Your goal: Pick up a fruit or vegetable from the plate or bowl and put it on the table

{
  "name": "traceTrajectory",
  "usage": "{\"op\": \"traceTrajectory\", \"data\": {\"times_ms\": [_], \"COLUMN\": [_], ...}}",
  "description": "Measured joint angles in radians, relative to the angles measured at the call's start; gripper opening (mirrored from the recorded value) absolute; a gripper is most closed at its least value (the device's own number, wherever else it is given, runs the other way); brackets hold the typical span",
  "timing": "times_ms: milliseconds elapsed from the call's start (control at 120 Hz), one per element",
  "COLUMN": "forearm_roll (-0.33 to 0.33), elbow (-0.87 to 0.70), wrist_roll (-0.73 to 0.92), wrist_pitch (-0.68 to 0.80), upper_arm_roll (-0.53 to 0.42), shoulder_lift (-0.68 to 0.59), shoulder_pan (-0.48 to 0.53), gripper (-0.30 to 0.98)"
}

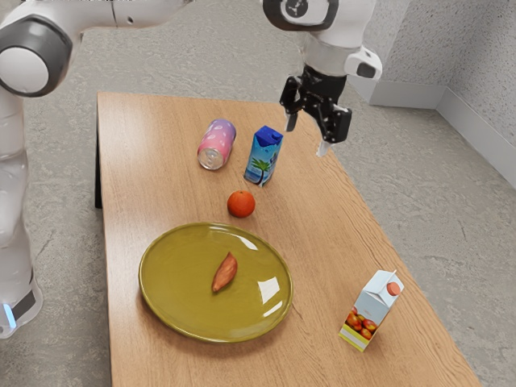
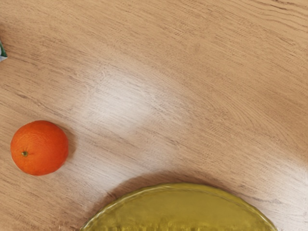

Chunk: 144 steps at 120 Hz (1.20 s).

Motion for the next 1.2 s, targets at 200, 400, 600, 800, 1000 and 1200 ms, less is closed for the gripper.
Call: {"op": "traceTrajectory", "data": {"times_ms": [200, 400, 600, 800, 1000, 1200], "forearm_roll": [0.009, 0.01, 0.003, -0.009, -0.031, -0.053], "elbow": [0.002, -0.179, -0.495, -0.659, -0.754, -0.856], "wrist_roll": [-0.31, -0.532, -0.69, -0.806, -0.887, -0.945], "wrist_pitch": [0.007, 0.086, 0.236, 0.34, 0.41, 0.465], "upper_arm_roll": [-0.002, -0.003, -0.039, -0.058, -0.099, -0.116], "shoulder_lift": [0.02, -0.043, -0.21, -0.291, -0.337, -0.392], "shoulder_pan": [-0.128, -0.071, -0.078, -0.083, -0.083, -0.083], "gripper": [0.68, 0.68, 0.68, 0.68, 0.68, 0.68]}}
